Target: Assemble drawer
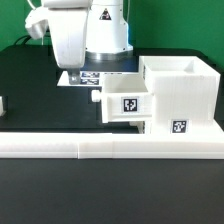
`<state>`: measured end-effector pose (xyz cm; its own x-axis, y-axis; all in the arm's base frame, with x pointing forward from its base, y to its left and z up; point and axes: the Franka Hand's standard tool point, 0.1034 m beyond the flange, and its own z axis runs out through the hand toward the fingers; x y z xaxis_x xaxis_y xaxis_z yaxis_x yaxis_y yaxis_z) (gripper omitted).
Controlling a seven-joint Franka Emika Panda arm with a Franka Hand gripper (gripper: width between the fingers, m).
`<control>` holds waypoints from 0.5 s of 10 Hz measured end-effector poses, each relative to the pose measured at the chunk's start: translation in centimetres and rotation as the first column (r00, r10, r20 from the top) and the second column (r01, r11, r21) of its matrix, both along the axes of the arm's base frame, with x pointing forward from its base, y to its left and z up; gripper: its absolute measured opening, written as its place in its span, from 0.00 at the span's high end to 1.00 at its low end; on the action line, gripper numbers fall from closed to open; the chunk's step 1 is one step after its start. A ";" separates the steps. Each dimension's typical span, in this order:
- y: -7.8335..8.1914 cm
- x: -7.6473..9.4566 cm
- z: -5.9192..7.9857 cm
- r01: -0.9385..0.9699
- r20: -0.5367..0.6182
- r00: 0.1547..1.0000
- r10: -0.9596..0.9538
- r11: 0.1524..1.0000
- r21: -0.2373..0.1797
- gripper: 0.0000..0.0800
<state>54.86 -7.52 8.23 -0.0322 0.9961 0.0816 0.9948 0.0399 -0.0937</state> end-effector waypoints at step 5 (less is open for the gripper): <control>-1.4 -1.0 -1.0 0.053 -0.045 0.998 -0.050 0.997 0.064 0.19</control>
Offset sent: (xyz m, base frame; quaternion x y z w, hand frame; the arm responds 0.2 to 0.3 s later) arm 0.0000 0.0000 0.0000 0.0000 0.0000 0.0000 1.0000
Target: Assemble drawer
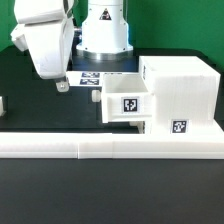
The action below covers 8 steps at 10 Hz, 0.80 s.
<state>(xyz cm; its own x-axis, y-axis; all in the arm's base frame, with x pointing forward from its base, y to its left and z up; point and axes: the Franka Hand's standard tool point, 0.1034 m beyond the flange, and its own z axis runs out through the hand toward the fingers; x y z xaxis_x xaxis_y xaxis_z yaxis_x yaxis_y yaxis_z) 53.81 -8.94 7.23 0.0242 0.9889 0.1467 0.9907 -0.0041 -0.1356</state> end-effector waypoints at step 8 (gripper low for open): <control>7.3 1.9 -0.3 0.097 -0.022 0.995 -0.097 0.995 0.013 0.19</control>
Offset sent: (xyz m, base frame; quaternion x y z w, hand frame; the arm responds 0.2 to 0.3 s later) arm 0.0231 0.0299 -0.0004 0.0063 0.0045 0.0124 0.9999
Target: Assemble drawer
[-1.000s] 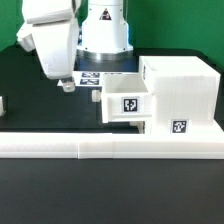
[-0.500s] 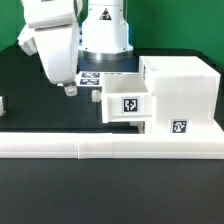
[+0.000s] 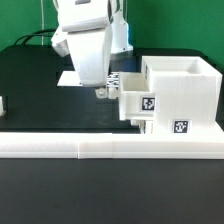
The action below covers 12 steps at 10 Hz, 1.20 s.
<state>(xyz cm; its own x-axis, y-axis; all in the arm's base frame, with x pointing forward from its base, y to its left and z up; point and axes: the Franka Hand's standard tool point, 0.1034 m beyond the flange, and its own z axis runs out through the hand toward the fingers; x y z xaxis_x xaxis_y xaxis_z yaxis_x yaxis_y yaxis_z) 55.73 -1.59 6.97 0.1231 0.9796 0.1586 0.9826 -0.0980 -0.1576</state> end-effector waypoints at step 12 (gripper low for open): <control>-3.3 -0.9 3.9 0.078 0.033 0.997 -0.075 0.994 -0.071 0.19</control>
Offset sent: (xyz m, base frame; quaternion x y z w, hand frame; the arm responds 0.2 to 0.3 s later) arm 0.0110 0.0445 -0.0066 -0.0084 -0.0040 0.0428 0.9990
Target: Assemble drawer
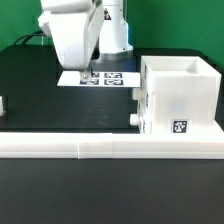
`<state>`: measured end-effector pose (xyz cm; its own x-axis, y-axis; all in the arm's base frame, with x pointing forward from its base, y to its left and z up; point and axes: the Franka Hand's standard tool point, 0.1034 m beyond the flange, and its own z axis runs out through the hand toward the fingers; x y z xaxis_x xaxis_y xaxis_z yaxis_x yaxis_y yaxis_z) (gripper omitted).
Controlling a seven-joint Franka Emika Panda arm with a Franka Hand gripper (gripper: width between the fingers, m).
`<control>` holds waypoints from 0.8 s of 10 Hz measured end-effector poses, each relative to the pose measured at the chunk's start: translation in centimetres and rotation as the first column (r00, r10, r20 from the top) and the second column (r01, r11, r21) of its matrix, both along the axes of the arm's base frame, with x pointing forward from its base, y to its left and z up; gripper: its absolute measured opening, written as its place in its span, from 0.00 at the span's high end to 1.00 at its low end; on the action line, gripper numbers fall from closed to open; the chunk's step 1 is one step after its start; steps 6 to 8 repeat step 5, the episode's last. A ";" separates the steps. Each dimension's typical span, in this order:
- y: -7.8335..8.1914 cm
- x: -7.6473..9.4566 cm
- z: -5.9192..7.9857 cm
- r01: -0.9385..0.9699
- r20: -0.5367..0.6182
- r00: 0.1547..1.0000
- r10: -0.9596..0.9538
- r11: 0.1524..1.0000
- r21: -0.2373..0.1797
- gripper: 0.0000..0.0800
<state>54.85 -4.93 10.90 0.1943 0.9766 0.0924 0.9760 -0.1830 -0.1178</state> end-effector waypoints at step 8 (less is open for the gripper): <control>0.5 -1.8 -0.2 0.073 0.042 0.996 -0.073 0.997 -0.007 0.19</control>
Offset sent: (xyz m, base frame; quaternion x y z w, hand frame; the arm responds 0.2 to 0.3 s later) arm 0.0000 0.0000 0.0000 0.0000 0.0000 0.0000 1.0000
